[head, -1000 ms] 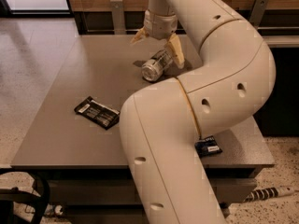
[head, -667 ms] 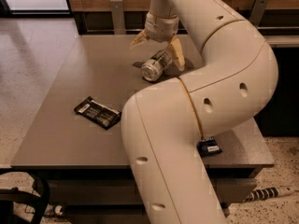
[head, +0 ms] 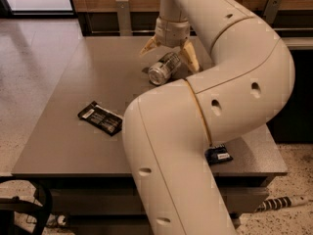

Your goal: Place 7up can upright

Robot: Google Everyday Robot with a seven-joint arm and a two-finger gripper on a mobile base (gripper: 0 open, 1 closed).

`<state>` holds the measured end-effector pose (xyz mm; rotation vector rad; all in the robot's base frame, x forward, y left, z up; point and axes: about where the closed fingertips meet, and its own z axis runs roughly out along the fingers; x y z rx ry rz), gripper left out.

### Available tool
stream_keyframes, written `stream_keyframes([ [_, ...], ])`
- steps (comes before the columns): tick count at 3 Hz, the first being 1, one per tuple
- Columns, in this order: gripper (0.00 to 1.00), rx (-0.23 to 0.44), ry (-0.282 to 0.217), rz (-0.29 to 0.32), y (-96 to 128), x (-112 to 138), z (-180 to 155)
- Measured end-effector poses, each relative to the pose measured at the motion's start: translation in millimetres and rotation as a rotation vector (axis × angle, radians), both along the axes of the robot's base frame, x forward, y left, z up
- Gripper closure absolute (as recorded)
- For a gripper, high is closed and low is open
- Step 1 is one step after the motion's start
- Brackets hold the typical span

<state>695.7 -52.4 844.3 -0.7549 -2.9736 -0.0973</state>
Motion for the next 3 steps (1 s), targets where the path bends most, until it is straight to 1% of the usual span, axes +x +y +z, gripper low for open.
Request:
stream_keyframes([
  [1, 0.0, -0.067, -0.003, 0.046, -4.7, -4.4, 0.7],
  [2, 0.15, -0.074, -0.033, 0.052, -4.2, 3.2, -3.2],
  [3, 0.36, -0.069, -0.056, 0.051, -2.2, 10.4, -6.1],
])
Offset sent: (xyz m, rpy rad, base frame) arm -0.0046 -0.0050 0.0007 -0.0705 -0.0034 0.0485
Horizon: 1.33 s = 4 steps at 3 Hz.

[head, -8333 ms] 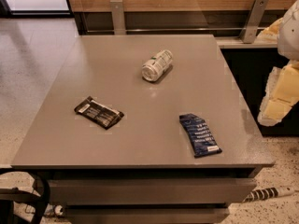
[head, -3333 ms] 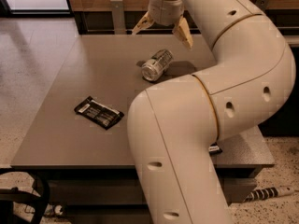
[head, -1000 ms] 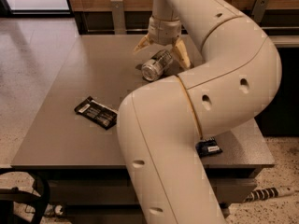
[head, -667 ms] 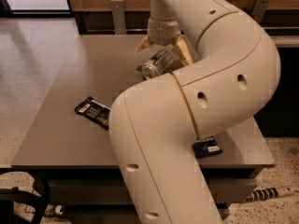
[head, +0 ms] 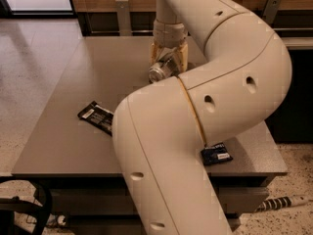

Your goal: Place 7up can upright

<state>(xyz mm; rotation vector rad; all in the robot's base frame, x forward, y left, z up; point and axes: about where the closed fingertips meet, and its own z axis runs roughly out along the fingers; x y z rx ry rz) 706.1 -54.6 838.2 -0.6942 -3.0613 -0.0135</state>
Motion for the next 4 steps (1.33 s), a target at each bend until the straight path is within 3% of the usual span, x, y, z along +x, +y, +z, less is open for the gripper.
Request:
stream_keyframes([
  [2, 0.84, 0.007, -0.029, 0.0, 2.5, 10.0, -5.8],
  [3, 1.0, 0.009, -0.037, 0.001, 3.3, 13.0, -7.9],
  [4, 1.0, 0.009, -0.037, 0.001, 3.3, 13.0, -7.3],
])
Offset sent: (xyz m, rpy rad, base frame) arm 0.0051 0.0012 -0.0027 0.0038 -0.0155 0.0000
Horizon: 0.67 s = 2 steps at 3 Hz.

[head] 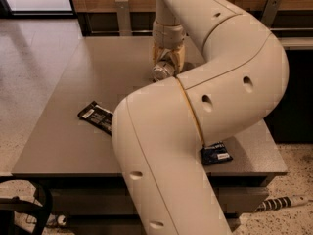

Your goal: Place 7up can upright

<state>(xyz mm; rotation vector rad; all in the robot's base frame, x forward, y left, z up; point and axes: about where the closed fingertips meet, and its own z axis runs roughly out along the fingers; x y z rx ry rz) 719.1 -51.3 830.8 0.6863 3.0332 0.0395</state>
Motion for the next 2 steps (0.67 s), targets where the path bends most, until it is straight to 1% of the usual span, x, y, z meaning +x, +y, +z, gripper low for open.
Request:
stream_keyframes([
  [1, 1.0, 0.005, -0.077, 0.039, -2.6, 8.2, 16.1],
  [2, 1.0, 0.006, -0.192, 0.072, -18.5, 12.5, 46.3],
])
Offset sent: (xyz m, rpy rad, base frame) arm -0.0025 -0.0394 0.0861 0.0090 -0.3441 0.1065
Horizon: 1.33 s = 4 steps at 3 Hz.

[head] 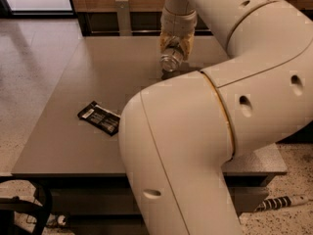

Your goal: Place 7up can upright

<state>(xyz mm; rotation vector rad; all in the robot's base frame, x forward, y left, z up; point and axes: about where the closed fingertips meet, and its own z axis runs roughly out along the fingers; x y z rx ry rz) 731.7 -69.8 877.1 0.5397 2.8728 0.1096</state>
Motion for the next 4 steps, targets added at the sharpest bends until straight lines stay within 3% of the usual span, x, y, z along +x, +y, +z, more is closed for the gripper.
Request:
stream_keyframes([
  [2, 1.0, 0.073, -0.257, 0.09, -54.3, -19.4, 46.7],
  [4, 1.0, 0.219, -0.558, 0.256, -67.9, -17.1, 76.2],
])
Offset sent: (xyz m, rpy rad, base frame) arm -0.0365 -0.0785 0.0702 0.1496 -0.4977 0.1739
